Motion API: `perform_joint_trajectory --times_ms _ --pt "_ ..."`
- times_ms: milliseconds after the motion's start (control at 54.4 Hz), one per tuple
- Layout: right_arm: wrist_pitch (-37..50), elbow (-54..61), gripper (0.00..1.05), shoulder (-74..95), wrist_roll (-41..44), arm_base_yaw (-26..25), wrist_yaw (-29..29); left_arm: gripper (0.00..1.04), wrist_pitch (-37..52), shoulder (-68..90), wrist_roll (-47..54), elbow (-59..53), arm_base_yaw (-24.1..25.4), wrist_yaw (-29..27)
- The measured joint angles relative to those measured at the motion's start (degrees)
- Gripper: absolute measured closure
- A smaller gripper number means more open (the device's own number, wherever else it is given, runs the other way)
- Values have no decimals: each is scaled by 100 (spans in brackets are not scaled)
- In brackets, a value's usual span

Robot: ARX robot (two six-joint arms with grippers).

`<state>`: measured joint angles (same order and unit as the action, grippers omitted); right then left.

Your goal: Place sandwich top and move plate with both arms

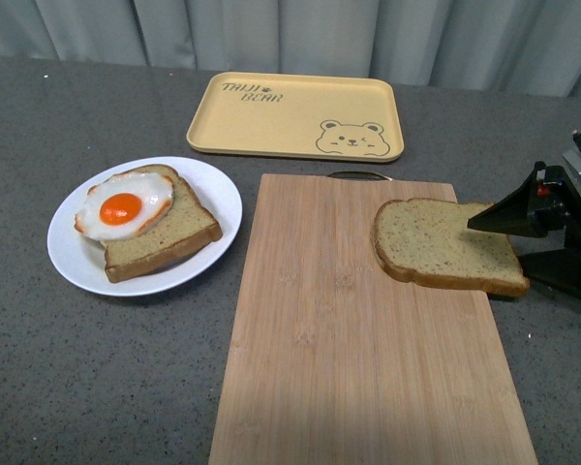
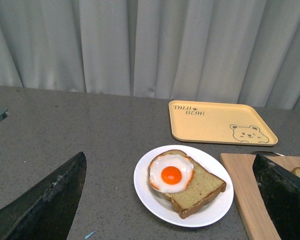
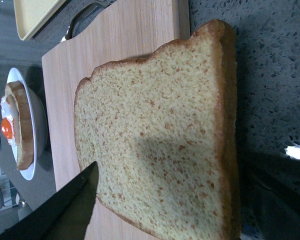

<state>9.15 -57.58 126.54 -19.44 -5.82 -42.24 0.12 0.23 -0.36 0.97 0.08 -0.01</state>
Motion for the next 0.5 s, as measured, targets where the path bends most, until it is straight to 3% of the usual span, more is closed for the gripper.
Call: perform_joint_trajectory --times_ms 184,313,441,496 --pt "-538 -212 54 52 -2 28 203 7 0 0 0 0 0 0" --pt "-748 -264 82 50 81 -35 227 7 0 0 0 0 0 0" --pt "-855 -262 100 -57 166 -66 175 7 0 0 0 0 0 0" --pt "-857 -238 103 -160 181 -79 98 7 0 0 0 0 0 0"
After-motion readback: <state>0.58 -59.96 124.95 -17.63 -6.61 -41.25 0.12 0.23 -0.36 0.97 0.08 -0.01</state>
